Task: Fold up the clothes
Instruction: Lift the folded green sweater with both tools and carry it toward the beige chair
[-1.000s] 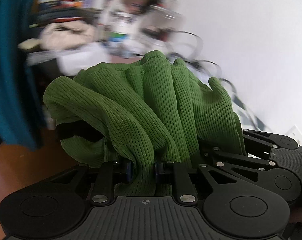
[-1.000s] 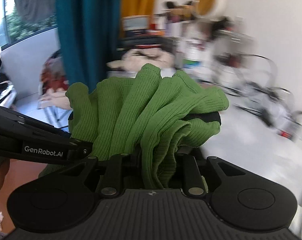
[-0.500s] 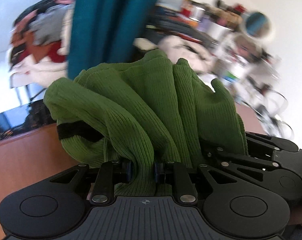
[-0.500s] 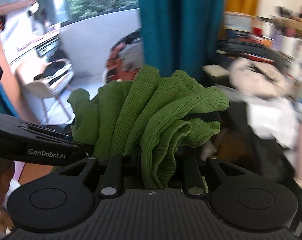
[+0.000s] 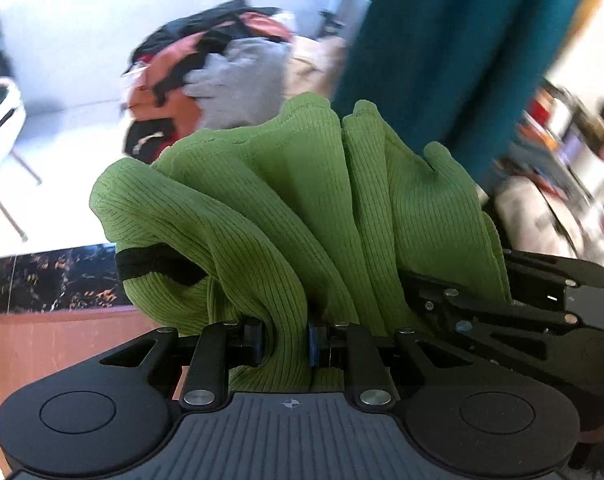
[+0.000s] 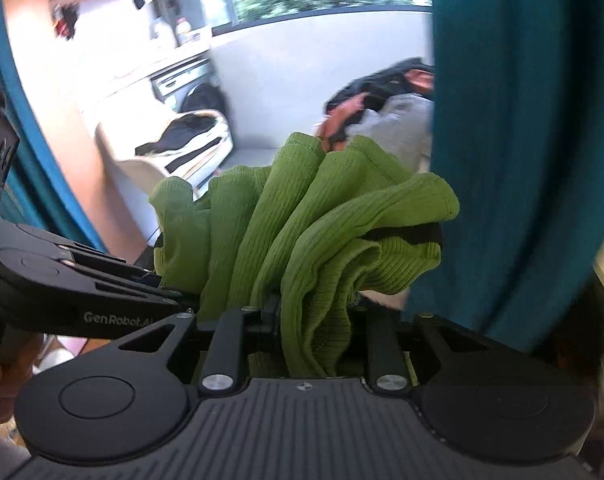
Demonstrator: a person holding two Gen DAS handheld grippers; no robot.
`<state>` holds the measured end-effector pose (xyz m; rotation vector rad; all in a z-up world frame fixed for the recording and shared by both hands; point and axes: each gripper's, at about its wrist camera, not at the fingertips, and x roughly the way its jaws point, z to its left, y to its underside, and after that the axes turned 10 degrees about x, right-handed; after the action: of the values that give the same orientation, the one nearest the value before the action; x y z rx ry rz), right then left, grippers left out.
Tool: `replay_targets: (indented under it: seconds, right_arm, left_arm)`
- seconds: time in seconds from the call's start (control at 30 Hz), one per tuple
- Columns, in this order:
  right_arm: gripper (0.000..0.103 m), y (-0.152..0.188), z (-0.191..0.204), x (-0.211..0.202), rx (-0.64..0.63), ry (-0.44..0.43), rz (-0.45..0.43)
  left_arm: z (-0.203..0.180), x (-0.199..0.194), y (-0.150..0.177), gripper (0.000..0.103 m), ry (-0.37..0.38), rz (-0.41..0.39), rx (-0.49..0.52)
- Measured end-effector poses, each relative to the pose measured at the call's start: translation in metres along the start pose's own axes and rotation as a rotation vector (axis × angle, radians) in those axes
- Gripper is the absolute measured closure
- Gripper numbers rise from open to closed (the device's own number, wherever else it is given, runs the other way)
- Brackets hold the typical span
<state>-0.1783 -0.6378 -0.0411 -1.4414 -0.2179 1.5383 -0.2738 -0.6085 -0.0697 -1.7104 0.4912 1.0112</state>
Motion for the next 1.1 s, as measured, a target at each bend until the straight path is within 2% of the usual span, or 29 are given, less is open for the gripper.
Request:
replay_targets:
  seconds: [0.23,0.4,0.53,0.77,0.9,1.1]
  right_arm:
    - [0.081,-0.061,0.032,0.076,-0.055,-0.021,0.016]
    - [0.081,-0.105,0.074,0.139,-0.101,0.013,-0.007]
    - [0.081,-0.144,0.129,0.201,-0.089,0.051,-0.002]
    - [0.081,-0.207,0.221,0.293,-0.113,0.058,-0.026]
    - [0.081,-0.236,0.245,0.335,-0.117,0.042,-0.022]
    - [0.081,-0.280,0.266,0.411,-0.156,0.015,0.009]
  left_arm:
    - [0.095,0.023,-0.050,0.087,-0.006,-0.051,-0.062]
    - [0.184,0.036,-0.085,0.087,0.028,-0.100,-0.057]
    - [0.269,0.038,-0.118,0.087,0.037,-0.105,-0.050]
    - [0.403,0.040,-0.167,0.087,0.019,-0.116,-0.063]
    - [0.458,0.050,-0.190,0.087,0.008,-0.124,-0.083]
    - [0.535,0.086,-0.228,0.087,-0.012,-0.097,-0.134]
